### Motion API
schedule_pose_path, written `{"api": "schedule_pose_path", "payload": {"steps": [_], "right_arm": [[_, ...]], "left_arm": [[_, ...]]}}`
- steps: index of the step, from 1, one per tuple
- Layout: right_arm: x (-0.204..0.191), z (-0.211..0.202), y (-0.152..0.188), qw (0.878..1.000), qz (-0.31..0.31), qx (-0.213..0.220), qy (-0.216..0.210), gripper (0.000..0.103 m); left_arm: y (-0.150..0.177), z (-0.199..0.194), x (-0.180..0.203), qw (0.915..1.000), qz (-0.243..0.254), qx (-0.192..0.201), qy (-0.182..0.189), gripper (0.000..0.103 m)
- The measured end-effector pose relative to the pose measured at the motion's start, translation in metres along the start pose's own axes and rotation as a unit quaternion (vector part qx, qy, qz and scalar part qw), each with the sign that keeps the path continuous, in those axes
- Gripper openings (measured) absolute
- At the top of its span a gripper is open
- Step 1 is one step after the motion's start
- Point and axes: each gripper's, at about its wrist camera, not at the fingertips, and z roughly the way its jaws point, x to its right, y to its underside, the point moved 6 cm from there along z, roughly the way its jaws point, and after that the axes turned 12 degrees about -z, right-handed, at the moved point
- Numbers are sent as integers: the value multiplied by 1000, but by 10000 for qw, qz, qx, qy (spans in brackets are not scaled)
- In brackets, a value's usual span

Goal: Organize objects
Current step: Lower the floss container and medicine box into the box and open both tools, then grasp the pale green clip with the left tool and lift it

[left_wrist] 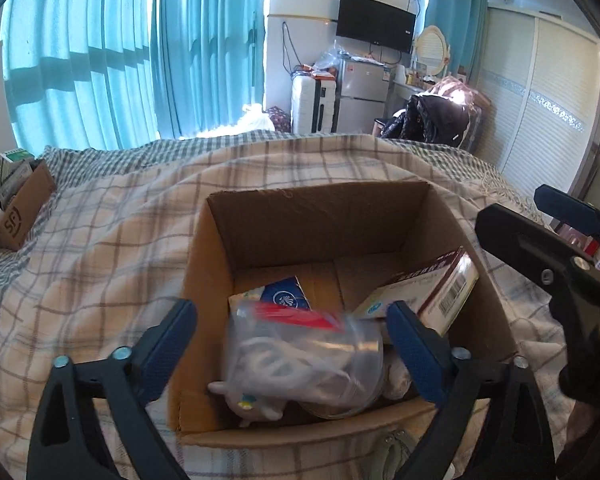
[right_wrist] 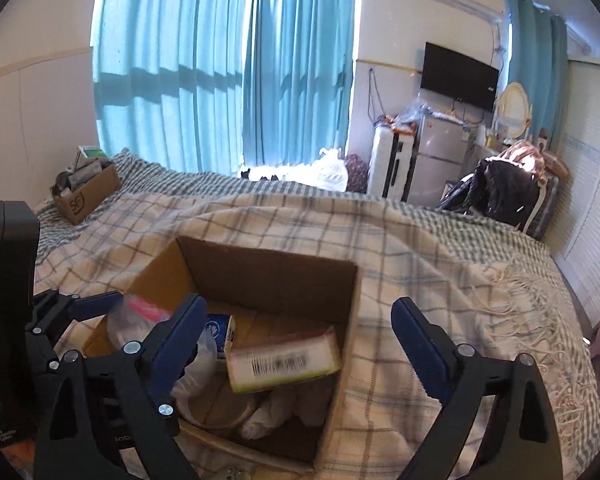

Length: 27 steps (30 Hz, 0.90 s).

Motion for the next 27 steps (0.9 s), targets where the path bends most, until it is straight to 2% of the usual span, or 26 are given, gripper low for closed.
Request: {"api": "schedule_pose_path", "payload": {"steps": [6,11,15,21,24,27], "right_arm": [[14,-35,-4,9996,267,-41,-37,94],[19,-83,-10,10000,40,-5,74,94],[21,-116,-6,9999,-98,-21,109,94],[11,-139,25,9995,-244,-159,106,94],[2,-134,53,9993,-235,-303,18,94],[-5,-117,87,9980,-115,-606,-109,94]], "left_arm": [[-7,-39,-1,9998,-23,157,-70,101],[-10,-77,-3,9994,-95,276,-182,101],[-1,-99,-6,9991,-147,299,-262,101],[34,-108,-7,9988,-240,140,-394,101],[56,-107,-9,9982,-256,134,-519,101],[82,-96,-9,9984,-300,-76,-481,101]]}}
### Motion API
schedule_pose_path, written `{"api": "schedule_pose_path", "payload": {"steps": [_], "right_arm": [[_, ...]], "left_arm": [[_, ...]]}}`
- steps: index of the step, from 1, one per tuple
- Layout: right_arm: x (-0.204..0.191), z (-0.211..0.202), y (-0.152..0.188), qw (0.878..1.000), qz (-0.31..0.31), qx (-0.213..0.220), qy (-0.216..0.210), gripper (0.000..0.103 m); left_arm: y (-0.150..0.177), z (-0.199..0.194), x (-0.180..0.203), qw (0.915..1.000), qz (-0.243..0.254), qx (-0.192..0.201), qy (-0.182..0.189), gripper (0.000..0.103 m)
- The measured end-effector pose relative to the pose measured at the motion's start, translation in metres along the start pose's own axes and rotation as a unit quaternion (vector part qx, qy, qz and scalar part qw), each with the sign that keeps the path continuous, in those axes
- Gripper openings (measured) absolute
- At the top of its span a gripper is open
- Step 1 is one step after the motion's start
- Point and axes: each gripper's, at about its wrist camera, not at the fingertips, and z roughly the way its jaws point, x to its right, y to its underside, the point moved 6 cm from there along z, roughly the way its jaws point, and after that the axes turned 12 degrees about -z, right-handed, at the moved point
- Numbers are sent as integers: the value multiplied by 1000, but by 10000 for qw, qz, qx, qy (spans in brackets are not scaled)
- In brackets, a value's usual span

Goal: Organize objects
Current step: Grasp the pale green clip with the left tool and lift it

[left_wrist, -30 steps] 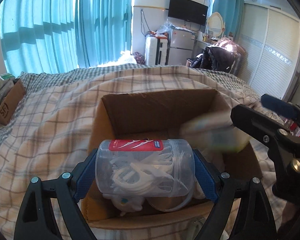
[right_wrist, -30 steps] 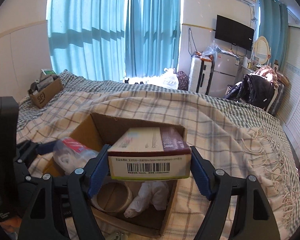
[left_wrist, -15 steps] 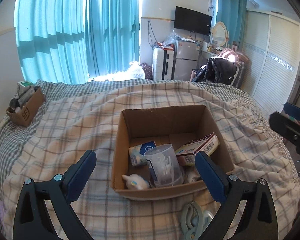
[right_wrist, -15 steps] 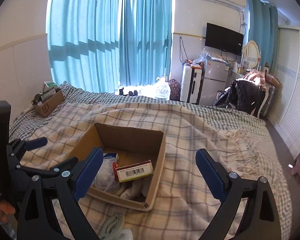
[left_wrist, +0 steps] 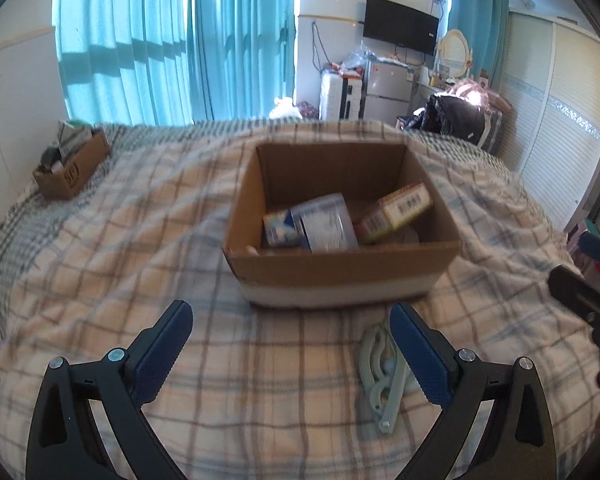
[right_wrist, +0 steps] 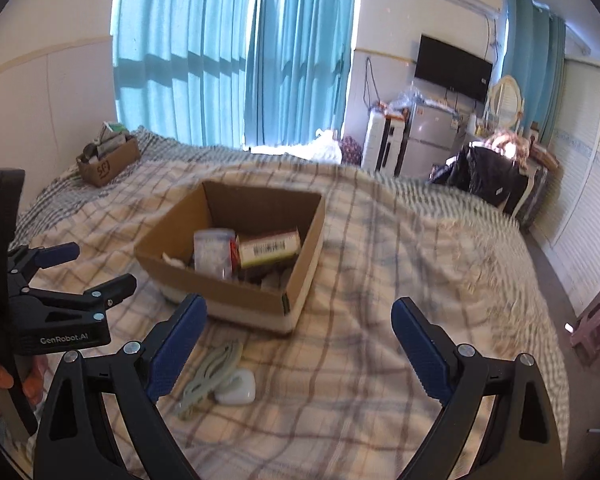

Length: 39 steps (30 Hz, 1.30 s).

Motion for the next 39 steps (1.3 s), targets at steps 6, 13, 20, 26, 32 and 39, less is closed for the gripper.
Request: {"api": "schedule_pose_path", "payload": {"steps": [6,13,20,26,32,39], "right_arm": [[-9,57,59,9958,176,-893,-42,94],[-11,76,69,9920,138,-1254,20,94],[-12,73,63,9924,103,-1225,70,94],[-9,76,64,9916,221,-1273,50,94],[-11,77,65,9912,213,-1308,58,94],[-14,77,64,9913,93,-1307,131,94]], "left_arm": [[57,37,1,9973,-177,-713,74,101],[86,52,5,9942,-185,-1051,161,101],[100,66,35,9908,170,-1269,427,101],[109,85,57,9832,432,-1589,785,78],[109,81,59,9783,572,-1694,1048,32],[92,54,18,9843,269,-1405,1030,10]]}}
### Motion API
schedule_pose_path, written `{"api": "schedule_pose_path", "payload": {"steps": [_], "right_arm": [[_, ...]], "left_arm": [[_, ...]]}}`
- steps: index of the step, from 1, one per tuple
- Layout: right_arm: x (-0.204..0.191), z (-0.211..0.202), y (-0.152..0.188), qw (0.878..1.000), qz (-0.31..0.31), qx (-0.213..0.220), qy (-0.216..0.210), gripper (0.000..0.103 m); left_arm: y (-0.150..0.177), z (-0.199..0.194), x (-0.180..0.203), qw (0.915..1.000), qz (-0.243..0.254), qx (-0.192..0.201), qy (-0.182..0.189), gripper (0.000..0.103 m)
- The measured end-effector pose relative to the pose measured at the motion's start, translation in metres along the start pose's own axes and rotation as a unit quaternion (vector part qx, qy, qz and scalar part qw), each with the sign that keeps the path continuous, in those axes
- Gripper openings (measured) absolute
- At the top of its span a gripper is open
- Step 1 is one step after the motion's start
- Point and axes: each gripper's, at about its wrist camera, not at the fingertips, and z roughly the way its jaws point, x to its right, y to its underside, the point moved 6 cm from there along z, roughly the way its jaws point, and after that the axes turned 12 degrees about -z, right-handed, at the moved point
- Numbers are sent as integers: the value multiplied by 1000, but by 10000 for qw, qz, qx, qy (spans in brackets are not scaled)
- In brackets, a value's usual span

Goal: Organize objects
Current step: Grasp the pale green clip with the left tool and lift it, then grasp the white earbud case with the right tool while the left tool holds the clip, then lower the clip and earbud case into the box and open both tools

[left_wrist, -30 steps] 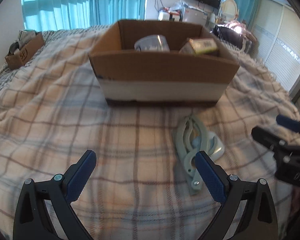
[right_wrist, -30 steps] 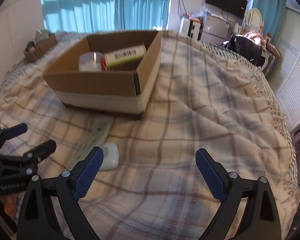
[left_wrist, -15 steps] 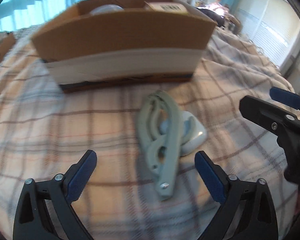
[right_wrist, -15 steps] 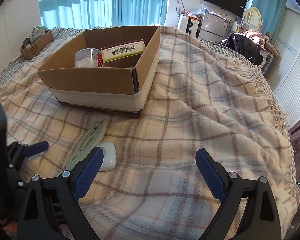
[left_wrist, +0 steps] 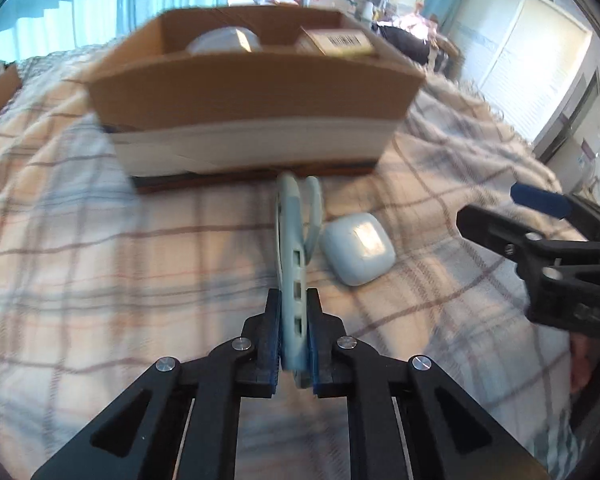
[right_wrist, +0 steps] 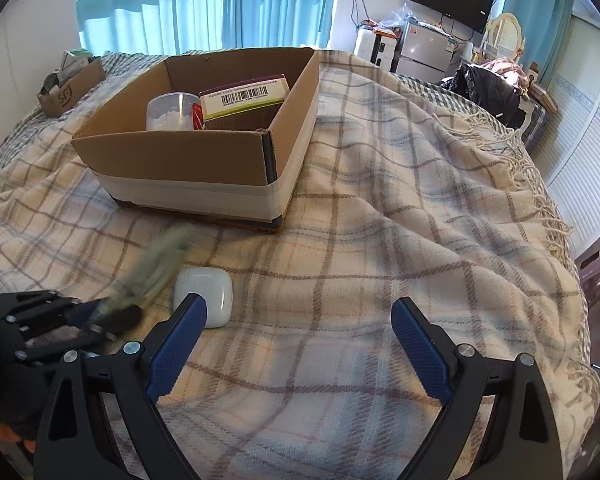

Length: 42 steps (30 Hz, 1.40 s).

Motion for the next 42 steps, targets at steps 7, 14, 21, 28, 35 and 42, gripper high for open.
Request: {"api": "schedule_pose_path", "payload": {"steps": [7,14,21,28,35,42], "right_arm": [[-18,-6,-15,9995,-287,104,-40,94],[-56,27,-30,9971,-615,-223,-394,94],[-70,59,-18,9937,-594,-604,-731,88],[-78,76,-6,9903,-684,-897,-817,51],[-76,42,-3,9935,-594,-452,-862,50],[-80,5,3,9937,-407,-131,-1039,50]], "left_arm": [[-8,-21,-45,9987,-444,183,-176,10],[-5,-9,-57,9984,-471,27,-316,10],[-13,9,-51,9981,-387,-40,-486,13],[-10,15,-55,9975,-510,-58,-494,13],[-2,-14,-44,9983,-391,239,-353,11],[1,-40,-32,9982,-353,409,-249,9]]}}
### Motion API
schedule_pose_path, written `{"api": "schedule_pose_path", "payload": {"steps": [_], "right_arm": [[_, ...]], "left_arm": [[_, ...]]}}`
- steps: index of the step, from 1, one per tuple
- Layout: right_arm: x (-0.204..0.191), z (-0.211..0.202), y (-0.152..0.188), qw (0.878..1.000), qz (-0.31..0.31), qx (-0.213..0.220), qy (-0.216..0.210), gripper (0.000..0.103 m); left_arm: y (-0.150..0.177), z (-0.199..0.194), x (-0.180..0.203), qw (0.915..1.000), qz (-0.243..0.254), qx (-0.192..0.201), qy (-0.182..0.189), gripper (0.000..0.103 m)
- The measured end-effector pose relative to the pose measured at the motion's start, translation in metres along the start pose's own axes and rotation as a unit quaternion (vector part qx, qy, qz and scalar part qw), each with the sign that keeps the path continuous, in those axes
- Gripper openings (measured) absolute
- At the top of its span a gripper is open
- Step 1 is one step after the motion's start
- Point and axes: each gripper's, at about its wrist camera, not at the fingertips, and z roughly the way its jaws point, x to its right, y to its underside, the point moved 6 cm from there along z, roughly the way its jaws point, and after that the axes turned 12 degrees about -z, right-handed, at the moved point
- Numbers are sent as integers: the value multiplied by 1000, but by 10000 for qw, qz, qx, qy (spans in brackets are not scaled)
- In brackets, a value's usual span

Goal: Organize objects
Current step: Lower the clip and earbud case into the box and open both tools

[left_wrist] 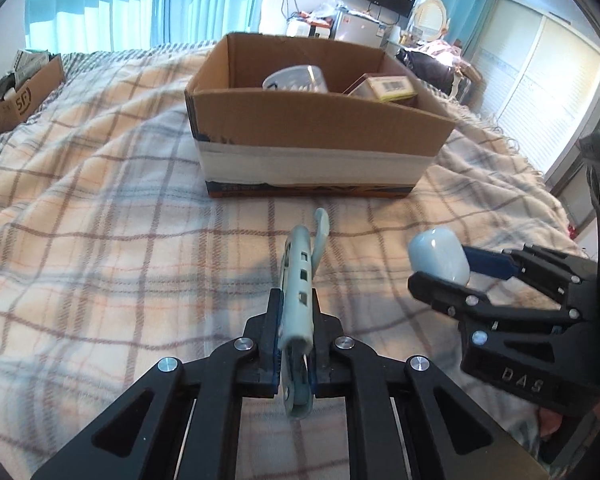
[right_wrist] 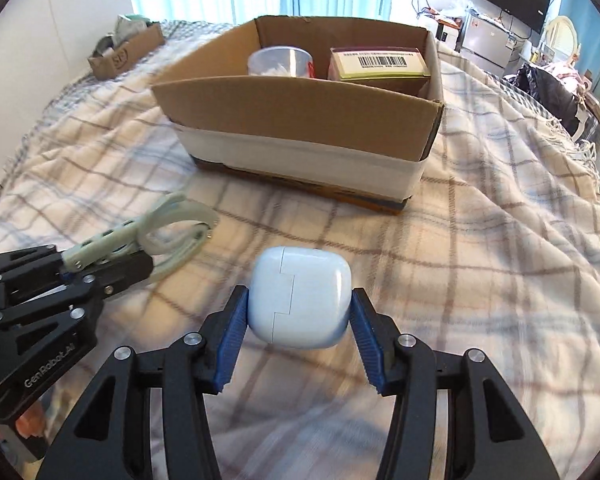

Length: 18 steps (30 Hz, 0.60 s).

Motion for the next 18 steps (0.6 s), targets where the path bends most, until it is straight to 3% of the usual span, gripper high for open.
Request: {"api": "schedule_pose_path", "payload": {"steps": [10,18], "right_arm": [[-8,-37,3,9996,68,278,-53,50],[5,-93,-37,9956,-43,913,214,50]], "left_arm": [[-14,-45,10,9991,15,428,39,8],[-49,-76,23,9967,67,811,54,8]]}}
